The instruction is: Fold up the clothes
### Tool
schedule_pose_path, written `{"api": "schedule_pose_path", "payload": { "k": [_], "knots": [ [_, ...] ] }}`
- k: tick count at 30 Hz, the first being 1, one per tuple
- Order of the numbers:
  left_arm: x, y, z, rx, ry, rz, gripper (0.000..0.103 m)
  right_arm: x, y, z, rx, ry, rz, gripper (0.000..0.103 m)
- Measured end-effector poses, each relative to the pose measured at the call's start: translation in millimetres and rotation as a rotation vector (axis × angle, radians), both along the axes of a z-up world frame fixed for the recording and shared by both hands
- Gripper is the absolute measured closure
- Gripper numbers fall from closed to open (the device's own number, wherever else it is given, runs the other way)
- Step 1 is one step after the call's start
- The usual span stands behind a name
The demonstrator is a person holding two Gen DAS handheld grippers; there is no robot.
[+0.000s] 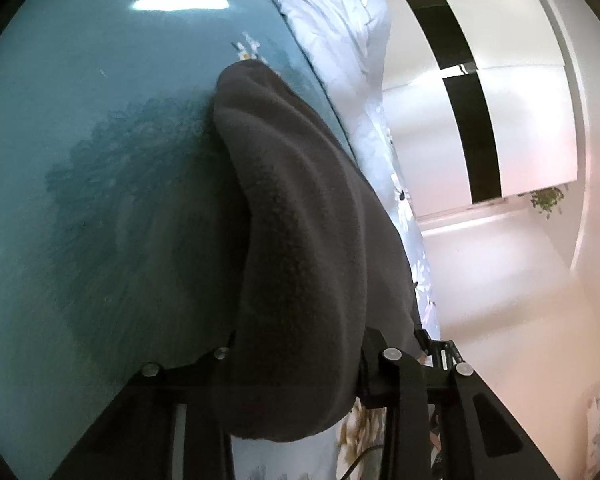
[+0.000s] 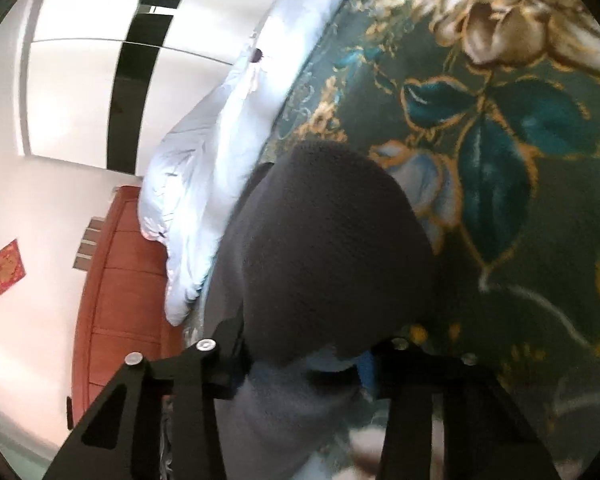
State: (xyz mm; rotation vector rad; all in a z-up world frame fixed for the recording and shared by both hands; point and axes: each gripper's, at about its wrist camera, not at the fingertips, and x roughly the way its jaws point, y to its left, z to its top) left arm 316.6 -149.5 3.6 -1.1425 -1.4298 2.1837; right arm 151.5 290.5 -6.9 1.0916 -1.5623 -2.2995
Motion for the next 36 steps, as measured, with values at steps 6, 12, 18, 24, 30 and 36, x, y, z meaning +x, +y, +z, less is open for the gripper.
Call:
{"api": "schedule_pose_path", "payload": {
  "k": [6,12,18,24,30,36],
  "knots": [
    [14.6,-19.0,16.6,-0.110,0.042,-0.029,0.069,80.3,-14.4,25.2,0.026,0.086,0.078,0.067],
    [21.4,-30.7,10.7,-0.159,0.022,-0.054,0.066,126.1,-17.4,-6.6,0.022,0.042,0.092,0.065],
    [30.5,-49.4,9.3,-0.229,0.006,-0.020,0.044,133.5,-13.7,14.7,0.130,0.027,0.139,0.059],
    [35.4,-79.5,16.9,-0.218,0.042,0.093,0.037,148.9,3.9,54.1,0.381,0.021,0.172,0.059],
    [1.4,-78.9,11.6,-0.126,0.079,0.011,0.036,120.2,21.3,81.7,0.440,0.069,0.188,0.048],
    [-7.9,-69.4,3.6,-0.068,0.102,-0.071,0.036,41.9,6.6,57.5,0.408,-0.002,0.305,0.048]
  ]
}}
